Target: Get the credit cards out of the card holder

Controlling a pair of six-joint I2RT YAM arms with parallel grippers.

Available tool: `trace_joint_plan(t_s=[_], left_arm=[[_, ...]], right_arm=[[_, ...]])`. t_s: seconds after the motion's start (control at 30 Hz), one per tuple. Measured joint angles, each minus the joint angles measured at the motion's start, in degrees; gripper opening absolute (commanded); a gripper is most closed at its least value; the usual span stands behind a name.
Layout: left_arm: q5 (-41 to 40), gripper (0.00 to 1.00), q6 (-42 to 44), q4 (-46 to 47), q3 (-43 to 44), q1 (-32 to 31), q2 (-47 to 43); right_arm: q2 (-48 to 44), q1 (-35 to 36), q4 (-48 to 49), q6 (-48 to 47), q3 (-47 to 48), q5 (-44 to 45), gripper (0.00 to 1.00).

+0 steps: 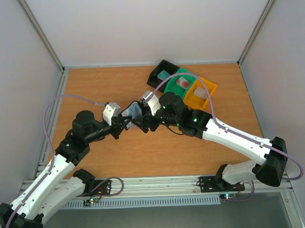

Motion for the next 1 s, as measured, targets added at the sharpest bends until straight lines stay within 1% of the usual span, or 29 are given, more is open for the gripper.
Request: trace_joint_plan(t_s=[0.03, 0.07, 0.1, 0.13, 0.2, 0.23, 0.3, 0.33, 0.5, 0.73, 0.77, 0.8, 0.9, 1.0], left_arm=[[-0.24, 0.0, 0.0, -0.02, 0.0, 0.02, 0.0], [-0.57, 0.0, 0.0, -0.02, -0.02, 0.02, 0.04], [-0.98, 0.0, 0.02, -0.04, -0.07, 0.07, 0.09], [-1.36, 0.0, 0.04, -0.07, -0.11, 0.11, 0.11], [-1.46, 0.0, 0.24, -0.07, -0.11, 0.07, 0.09], [-1.49, 0.0, 0.42, -0.04, -0.11, 0.04, 0.09], [-1.99, 0.0, 1.07, -0.17, -0.11, 0.02, 0.09], [-2.49, 0.0, 1.38, -0.26, -0.11, -0.02, 0.09], [-5.22, 0.0, 4.33, -1.22, -0.11, -0.02, 0.11], [-5.68, 0.0, 5.9, -1.33, -0.11, -0.07, 0.11], [-5.79, 0.0, 6.08, -1.33, -0.11, -0.07, 0.11], [-5.81, 0.0, 6.25, -1.33, -0.11, -0.07, 0.11], [-5.81, 0.0, 6.45, -1.29, -0.13, -0.07, 0.11], [-5.79, 0.0, 6.45, -1.31, -0.2, -0.07, 0.09]], right_arm=[[0.0, 0.09, 0.11, 0.26, 0.02, 0.79, 0.7], [-0.04, 0.13, 0.15, 0.24, 0.04, 1.36, 0.68], [-0.13, 0.17, 0.11, 0.63, 0.04, 2.29, 0.69], [-0.22, 0.22, -0.07, 0.7, 0.04, 3.17, 0.73], [-0.35, 0.11, -0.96, 1.11, 0.04, 6.08, 0.86], [-0.37, 0.0, -1.49, 1.53, 0.04, 7.17, 0.9], [-0.37, -0.15, -2.62, 1.42, 0.04, 8.72, 0.97], [-0.37, -0.31, -3.23, 1.2, 0.04, 8.7, 0.98], [-0.31, 0.07, -4.35, 0.46, 0.22, 3.91, 0.98], [2.64, 1.38, -2.32, 0.15, 2.91, 1.36, 0.98], [3.04, 1.53, -2.12, 0.26, 3.04, 1.53, 0.95], [3.32, 1.66, -1.92, 0.44, 3.08, 1.92, 0.89], [4.31, 1.97, -1.97, 1.68, 3.54, 4.85, 0.65], [4.5, 1.97, -2.43, 2.95, 3.61, 8.79, 0.47]])
